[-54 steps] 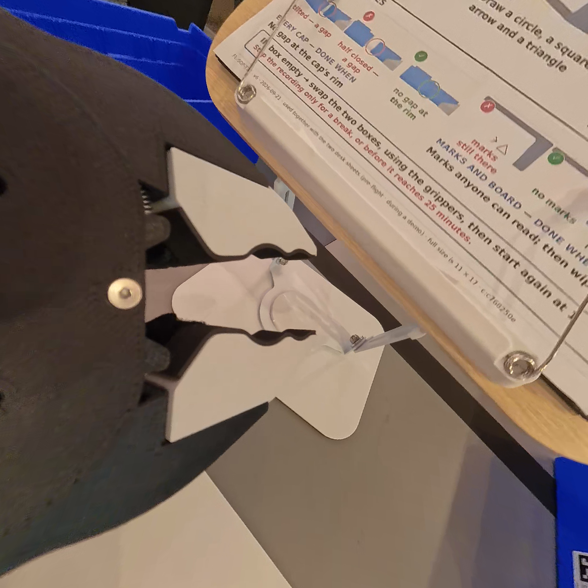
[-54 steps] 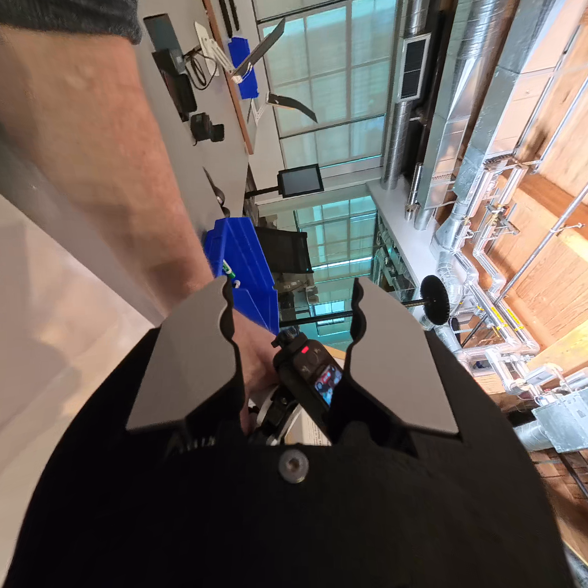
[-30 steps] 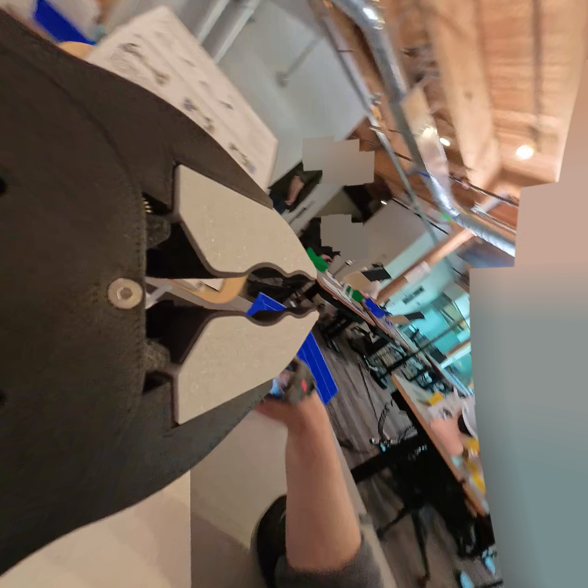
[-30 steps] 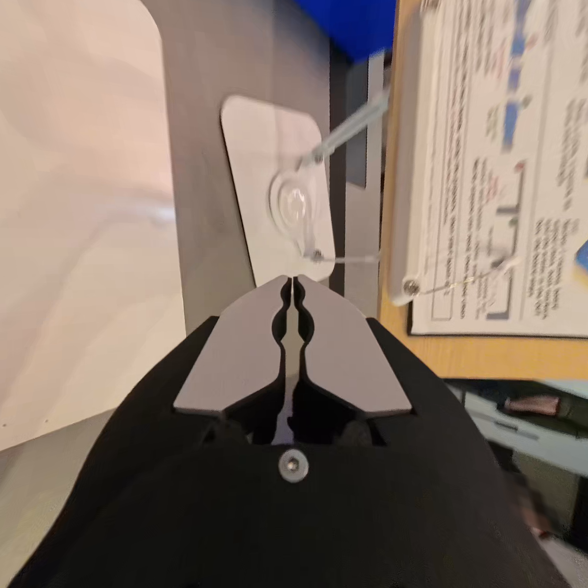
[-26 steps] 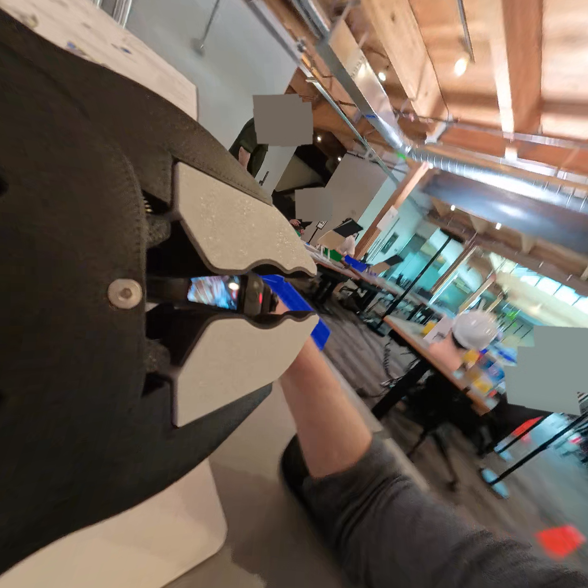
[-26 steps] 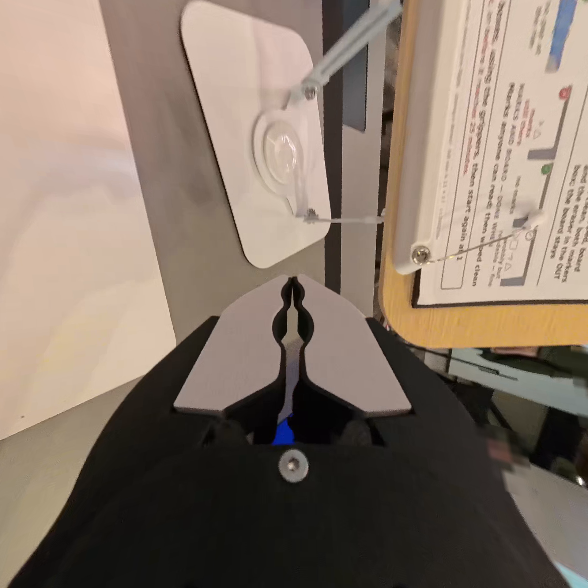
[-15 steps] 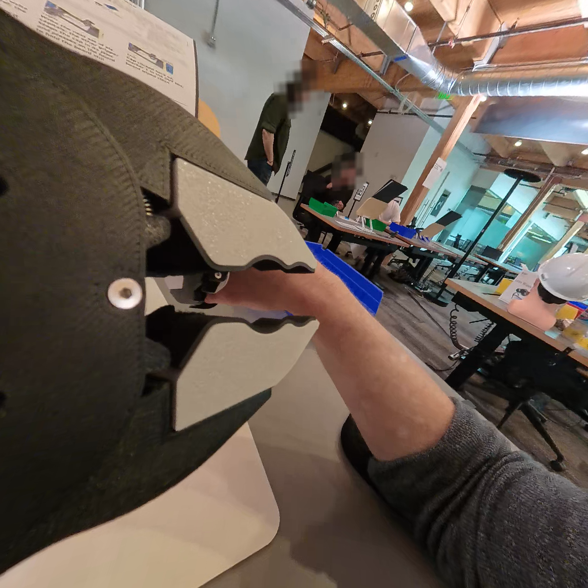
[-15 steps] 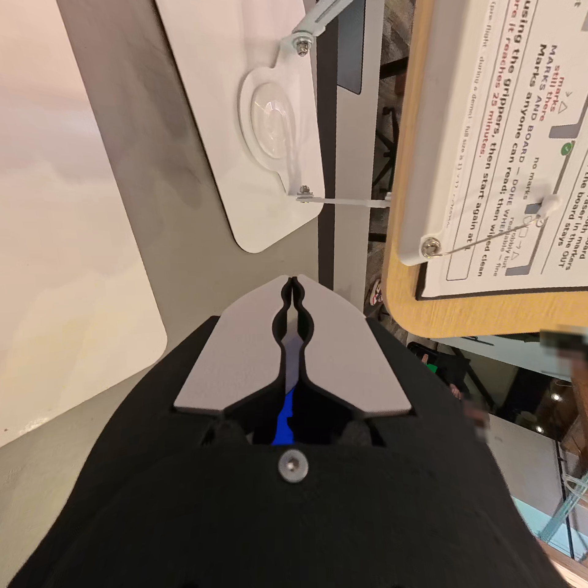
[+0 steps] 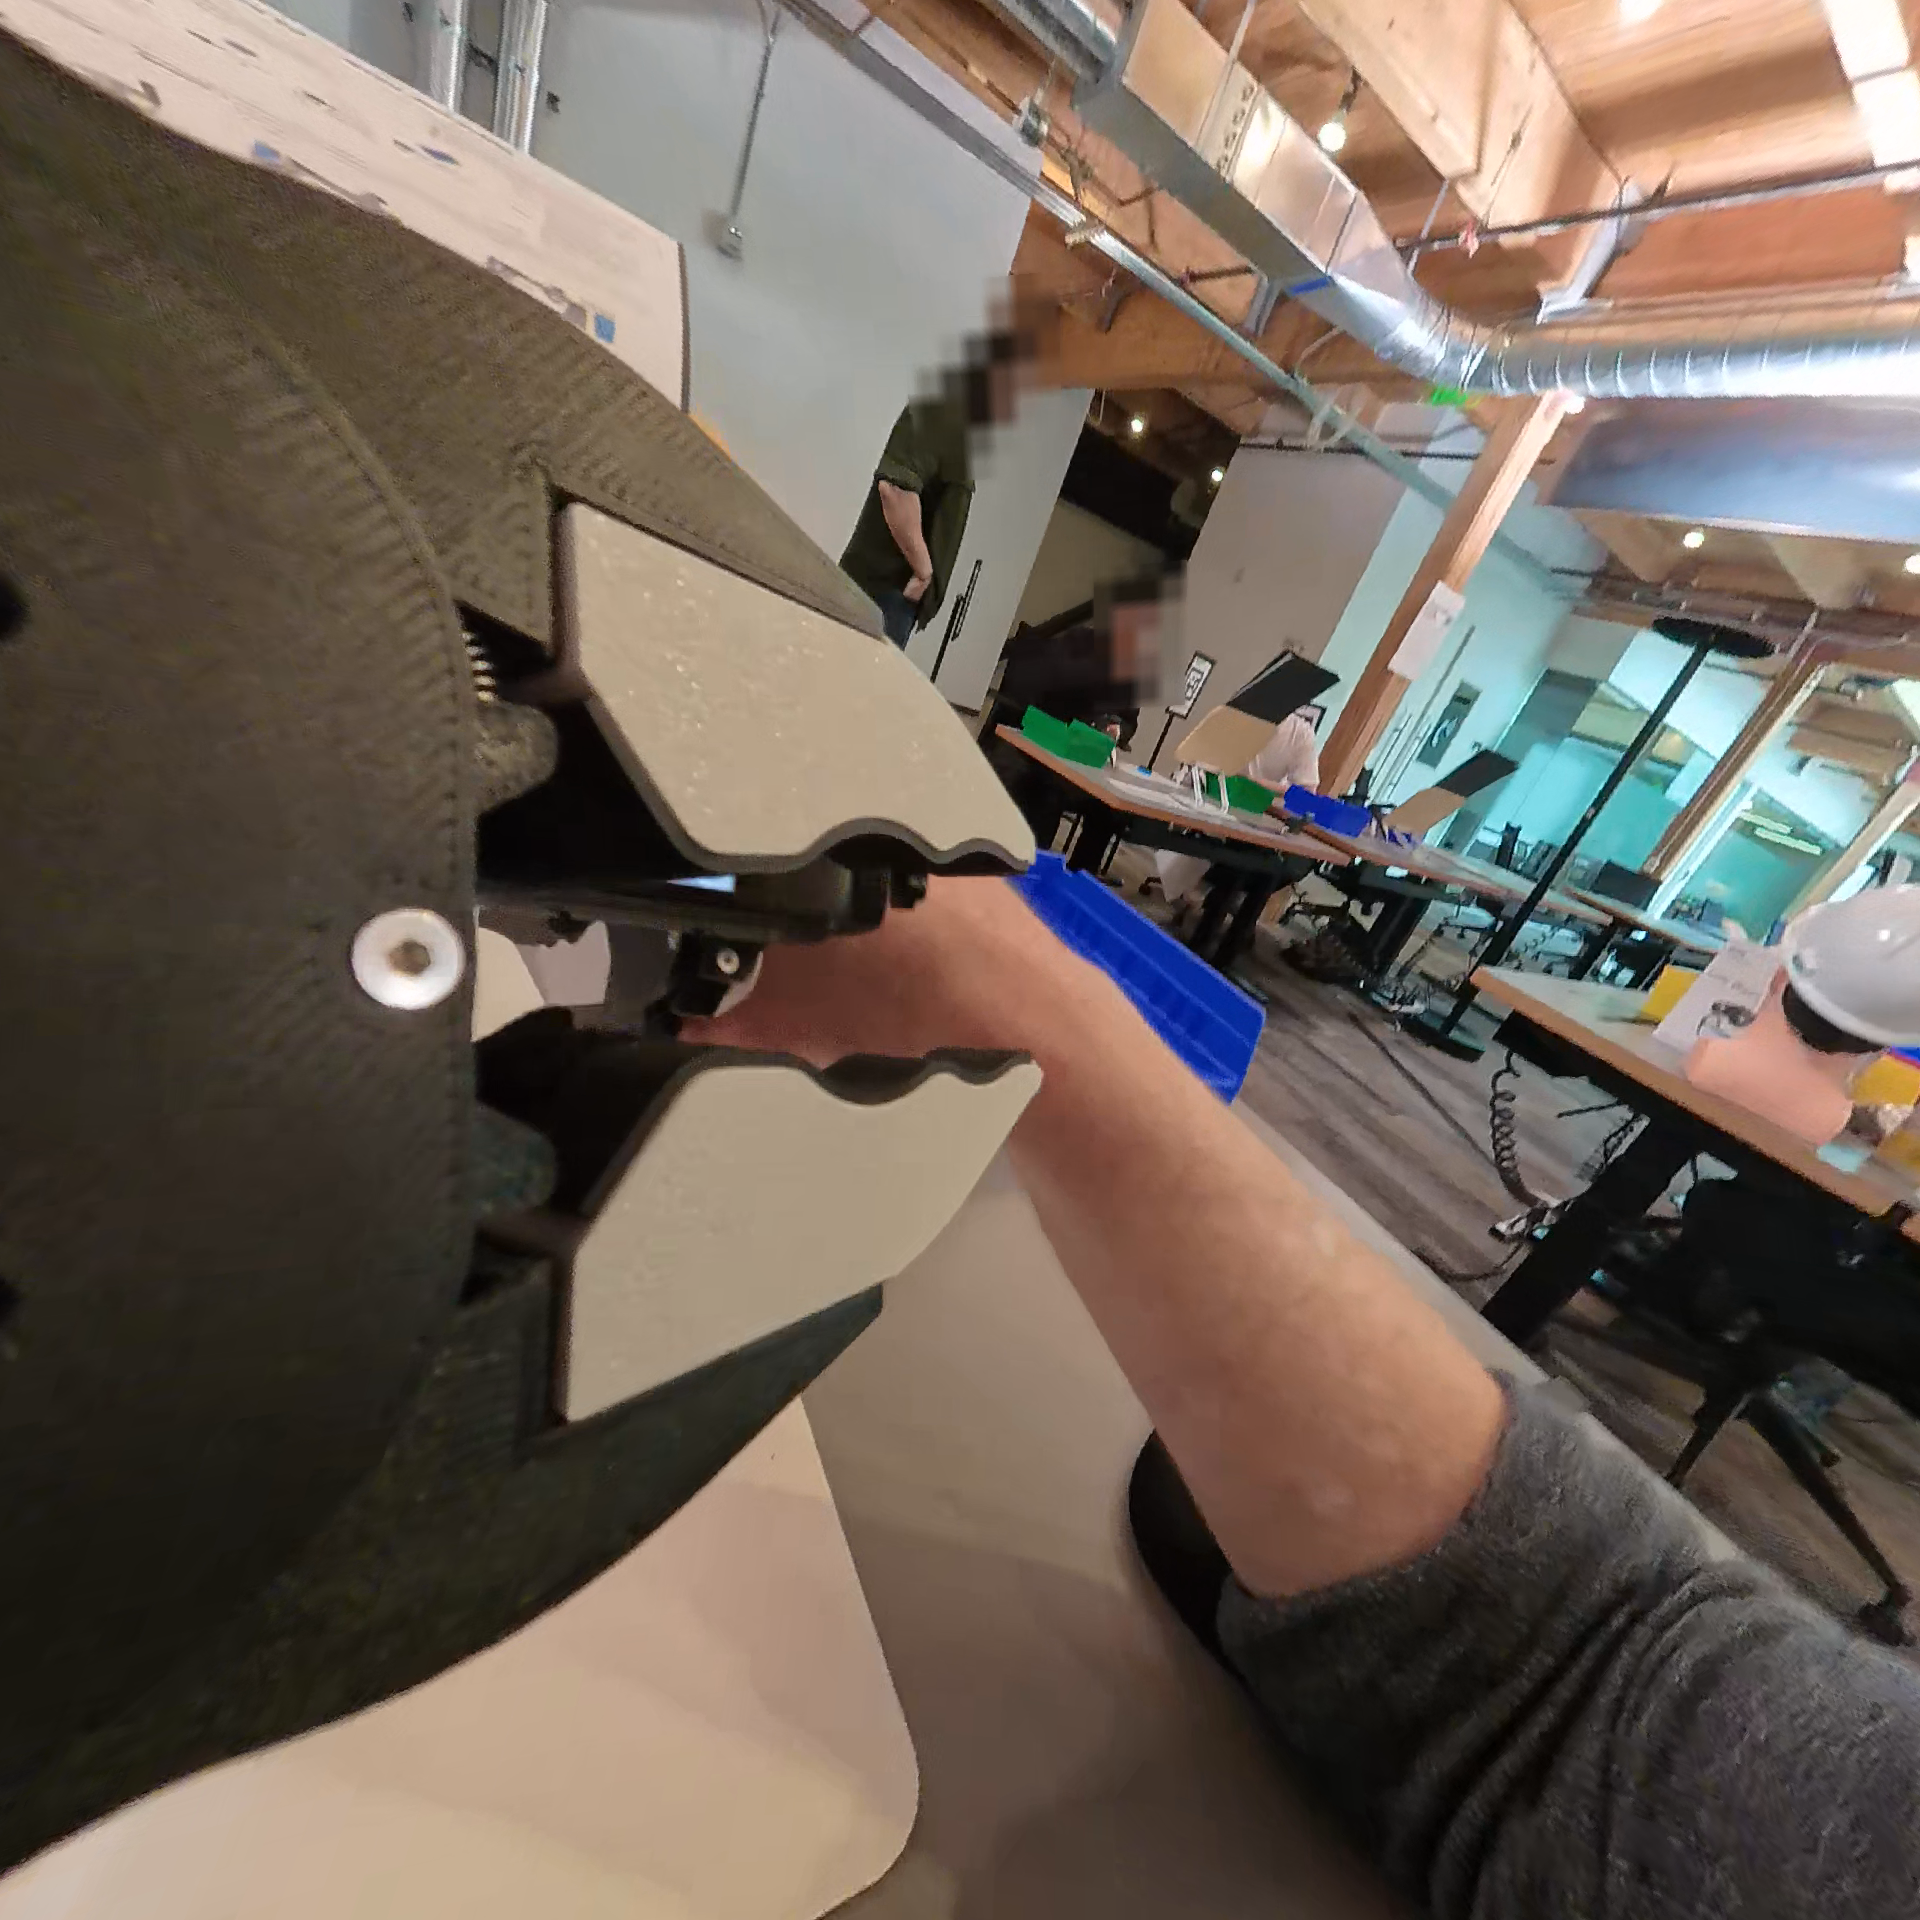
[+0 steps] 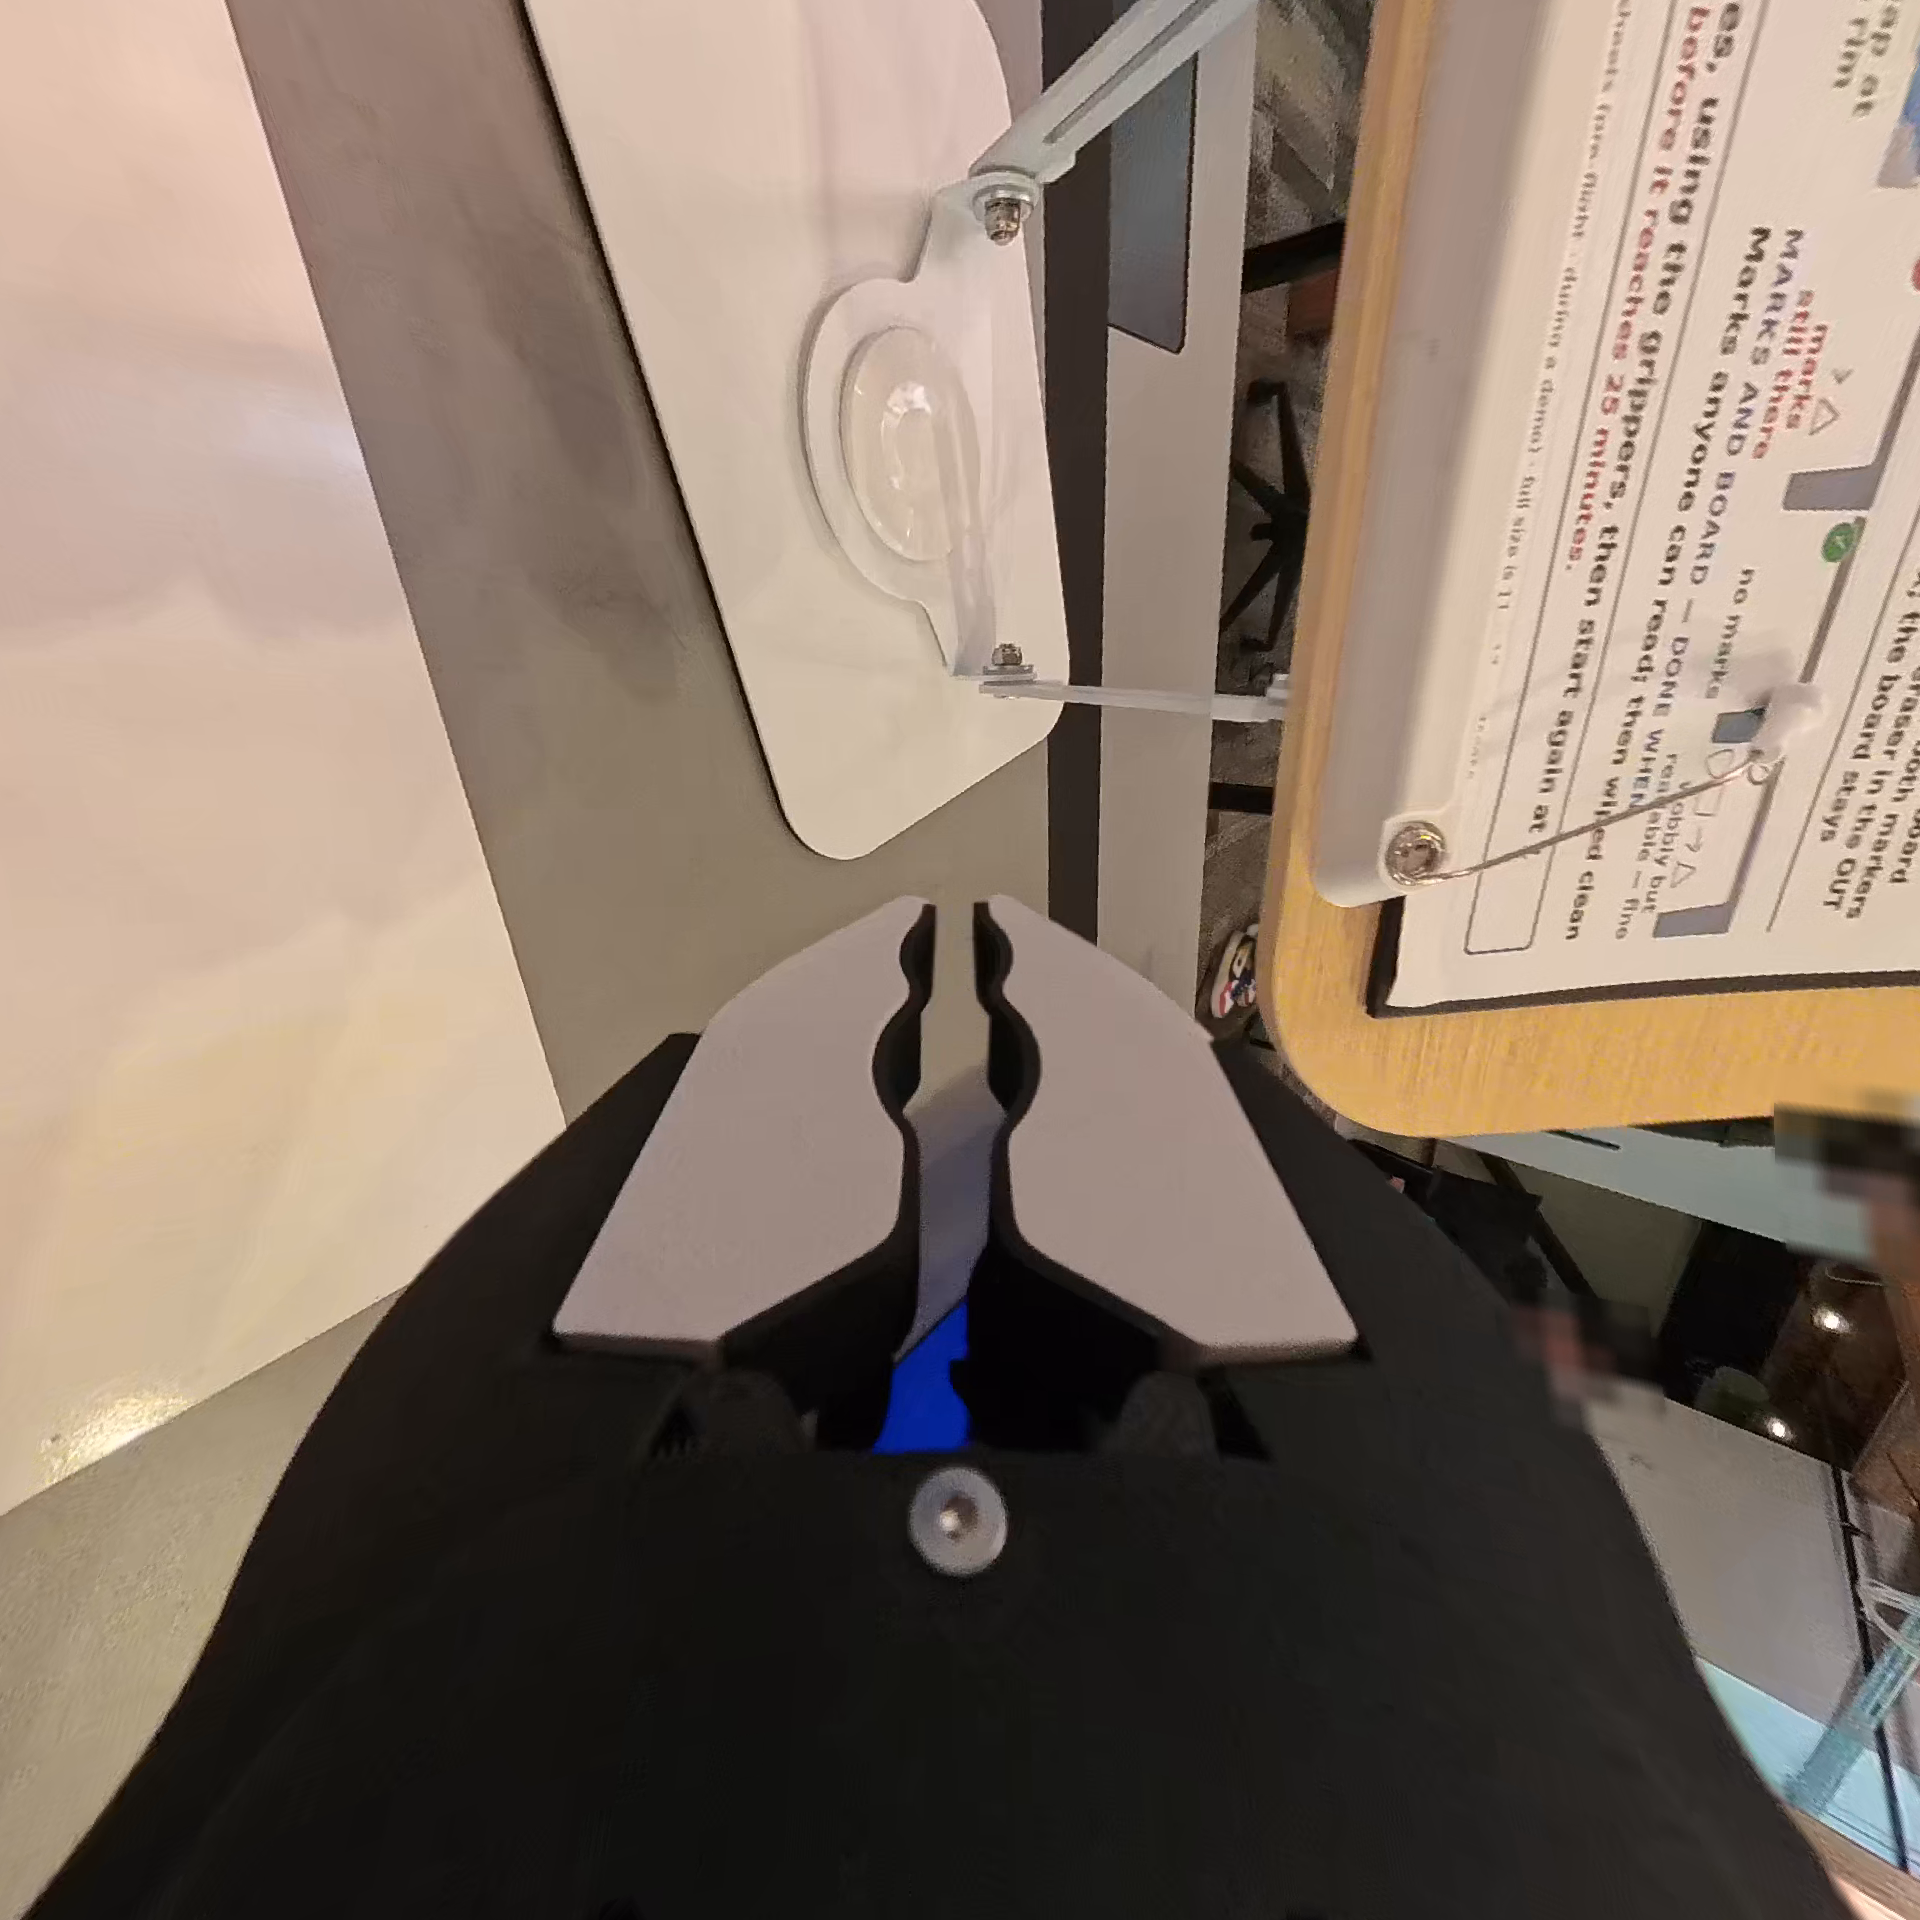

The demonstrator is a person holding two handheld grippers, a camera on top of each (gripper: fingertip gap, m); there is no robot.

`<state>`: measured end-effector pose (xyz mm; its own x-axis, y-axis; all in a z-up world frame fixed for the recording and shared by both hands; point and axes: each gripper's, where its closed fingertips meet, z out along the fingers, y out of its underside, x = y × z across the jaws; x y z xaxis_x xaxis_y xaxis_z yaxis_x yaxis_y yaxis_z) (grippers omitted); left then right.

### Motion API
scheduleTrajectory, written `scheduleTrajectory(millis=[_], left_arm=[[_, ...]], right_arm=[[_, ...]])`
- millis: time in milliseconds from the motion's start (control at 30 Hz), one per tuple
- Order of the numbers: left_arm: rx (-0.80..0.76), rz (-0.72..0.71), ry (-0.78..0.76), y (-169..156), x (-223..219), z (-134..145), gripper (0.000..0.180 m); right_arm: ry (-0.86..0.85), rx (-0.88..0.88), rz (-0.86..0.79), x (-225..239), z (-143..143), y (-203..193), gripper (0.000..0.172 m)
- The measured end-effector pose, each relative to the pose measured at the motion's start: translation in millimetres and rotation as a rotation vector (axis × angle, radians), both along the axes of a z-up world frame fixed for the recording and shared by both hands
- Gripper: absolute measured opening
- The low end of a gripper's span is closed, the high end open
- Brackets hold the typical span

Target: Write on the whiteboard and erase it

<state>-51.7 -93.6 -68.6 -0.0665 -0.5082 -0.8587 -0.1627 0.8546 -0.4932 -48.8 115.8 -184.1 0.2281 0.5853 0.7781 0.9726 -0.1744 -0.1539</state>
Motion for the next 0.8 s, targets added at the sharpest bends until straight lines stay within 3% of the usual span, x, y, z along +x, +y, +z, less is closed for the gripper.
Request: scheduleTrajectory(millis=[33, 267, 467, 500, 600, 800], left_arm=[[-0.010, 0.001, -0.020, 1.9, -3.6, 7.1, 0.031], [-0.028, 0.088, -0.171, 34.2, -34.3, 56.3, 0.027], [-0.121, 0.266, -0.337, 99.1, -76.8, 97.3, 0.009], [-0.132, 0.304, -0.353, 112.8, -84.5, 100.0, 0.001], [-0.207, 0.403, -0.370, 153.2, -103.6, 99.5, 0.001], [-0.381, 0.565, -0.448, 222.6, -136.9, 86.6, 0.001]], right_arm=[[0.011, 0.005, -0.002, 0.6, 1.9, 0.7, 0.009], [0.086, 0.065, -0.018, 4.9, 18.3, 7.6, 0.015], [0.292, 0.219, -0.025, 11.7, 56.0, 21.8, 0.019], [0.343, 0.244, -0.024, 12.8, 63.2, 23.5, 0.016], [0.533, 0.343, -0.030, 17.5, 87.9, 29.2, 0.001], [0.810, 0.553, -0.099, 47.2, 124.0, 37.3, 0.001]])
